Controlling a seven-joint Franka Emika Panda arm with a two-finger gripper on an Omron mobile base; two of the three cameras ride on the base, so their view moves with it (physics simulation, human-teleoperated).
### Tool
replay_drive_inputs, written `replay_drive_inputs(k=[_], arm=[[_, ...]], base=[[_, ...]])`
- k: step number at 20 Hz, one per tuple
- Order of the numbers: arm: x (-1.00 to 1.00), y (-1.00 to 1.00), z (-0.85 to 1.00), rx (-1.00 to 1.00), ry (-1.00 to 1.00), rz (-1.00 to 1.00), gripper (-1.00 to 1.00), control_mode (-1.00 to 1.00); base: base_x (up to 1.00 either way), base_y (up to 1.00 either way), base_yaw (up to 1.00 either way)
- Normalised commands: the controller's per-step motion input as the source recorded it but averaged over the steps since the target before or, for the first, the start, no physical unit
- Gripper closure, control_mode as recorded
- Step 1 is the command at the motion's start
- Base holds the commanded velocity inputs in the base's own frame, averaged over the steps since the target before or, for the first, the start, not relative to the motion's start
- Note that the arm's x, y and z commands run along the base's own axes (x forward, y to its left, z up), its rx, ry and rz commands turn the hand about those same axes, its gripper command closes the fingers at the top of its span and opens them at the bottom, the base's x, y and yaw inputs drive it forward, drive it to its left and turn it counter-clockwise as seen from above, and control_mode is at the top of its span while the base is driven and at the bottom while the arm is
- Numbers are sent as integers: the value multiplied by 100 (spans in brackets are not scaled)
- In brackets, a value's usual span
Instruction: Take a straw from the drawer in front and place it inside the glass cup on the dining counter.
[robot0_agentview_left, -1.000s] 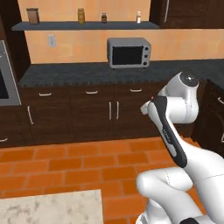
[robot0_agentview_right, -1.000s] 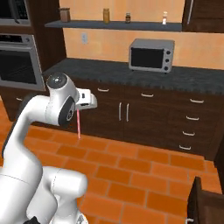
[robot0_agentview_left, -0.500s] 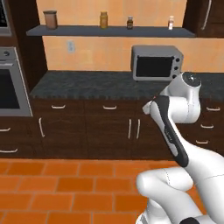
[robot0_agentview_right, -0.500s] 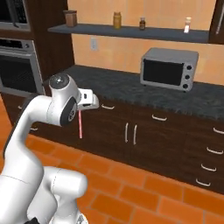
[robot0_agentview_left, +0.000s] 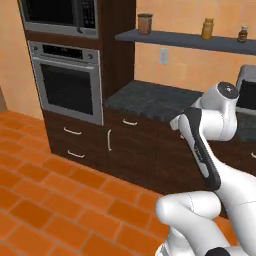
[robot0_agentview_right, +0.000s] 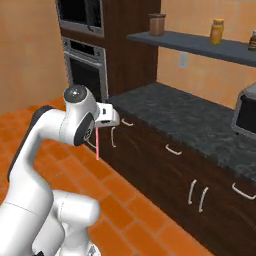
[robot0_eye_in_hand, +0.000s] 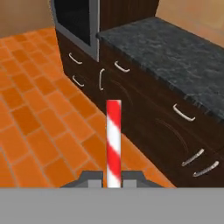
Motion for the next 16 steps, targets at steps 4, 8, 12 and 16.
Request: replay_drive_inputs(k=[4, 8, 12, 16], arm=[[0, 0, 0, 0, 0, 0, 100, 100], [0, 0, 0, 0, 0, 0, 100, 100], [0, 0, 0, 0, 0, 0, 100, 100], [0, 0, 0, 0, 0, 0, 100, 100]], base=[[76, 0, 80], [100, 0, 67], [100, 0, 59], [100, -2, 55]])
